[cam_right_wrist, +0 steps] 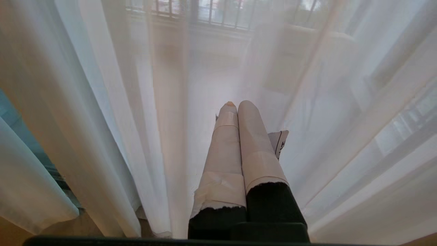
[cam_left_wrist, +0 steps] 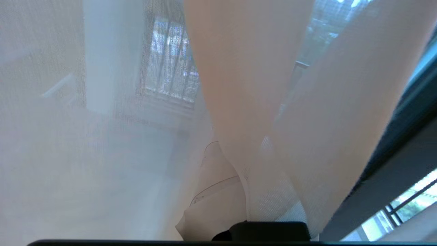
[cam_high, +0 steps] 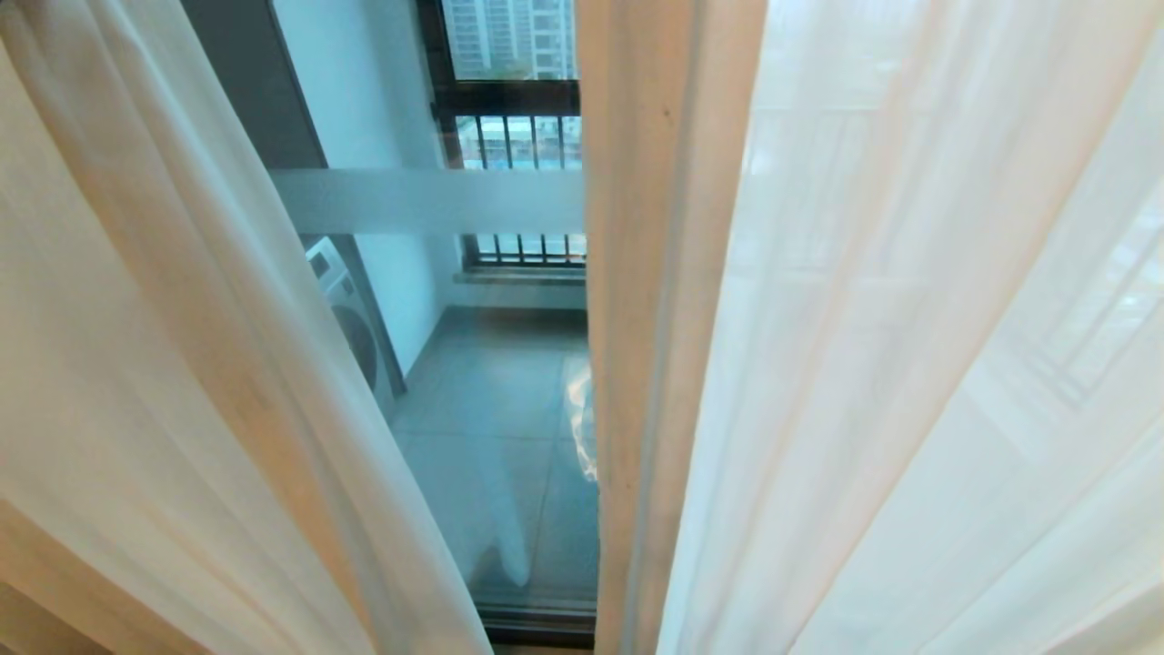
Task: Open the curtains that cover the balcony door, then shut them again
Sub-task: Close the inner curtains on both sides
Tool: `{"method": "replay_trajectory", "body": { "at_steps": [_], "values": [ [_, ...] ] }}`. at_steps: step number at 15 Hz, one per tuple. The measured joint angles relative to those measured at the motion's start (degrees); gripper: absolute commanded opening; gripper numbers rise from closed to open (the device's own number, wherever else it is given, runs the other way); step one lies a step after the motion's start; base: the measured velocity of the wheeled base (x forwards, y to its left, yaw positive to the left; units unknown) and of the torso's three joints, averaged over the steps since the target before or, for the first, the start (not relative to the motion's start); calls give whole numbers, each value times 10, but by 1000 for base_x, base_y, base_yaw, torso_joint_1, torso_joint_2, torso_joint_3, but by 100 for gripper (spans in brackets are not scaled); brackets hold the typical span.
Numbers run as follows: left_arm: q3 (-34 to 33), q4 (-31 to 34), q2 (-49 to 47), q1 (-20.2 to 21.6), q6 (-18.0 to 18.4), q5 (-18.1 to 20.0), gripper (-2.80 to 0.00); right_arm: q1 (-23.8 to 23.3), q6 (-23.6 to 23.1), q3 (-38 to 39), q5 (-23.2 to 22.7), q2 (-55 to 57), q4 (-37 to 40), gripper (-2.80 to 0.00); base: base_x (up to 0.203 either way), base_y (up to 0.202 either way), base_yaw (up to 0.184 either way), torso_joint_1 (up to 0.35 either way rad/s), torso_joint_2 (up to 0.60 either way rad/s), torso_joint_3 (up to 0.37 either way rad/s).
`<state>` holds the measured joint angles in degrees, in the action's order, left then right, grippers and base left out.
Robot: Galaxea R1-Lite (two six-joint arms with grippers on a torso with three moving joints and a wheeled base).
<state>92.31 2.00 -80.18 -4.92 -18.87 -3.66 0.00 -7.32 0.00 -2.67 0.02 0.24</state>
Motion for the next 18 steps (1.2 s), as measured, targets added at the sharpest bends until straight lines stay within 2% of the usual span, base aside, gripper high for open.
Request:
{"method": "replay_trajectory", "body": {
  "at_steps": [18],
  "values": [
    [-3, 0, 1, 0, 0, -6, -280, 0, 0, 0, 0, 0, 0, -280, 0, -183, -1, 3, 2, 2]
  ]
}}
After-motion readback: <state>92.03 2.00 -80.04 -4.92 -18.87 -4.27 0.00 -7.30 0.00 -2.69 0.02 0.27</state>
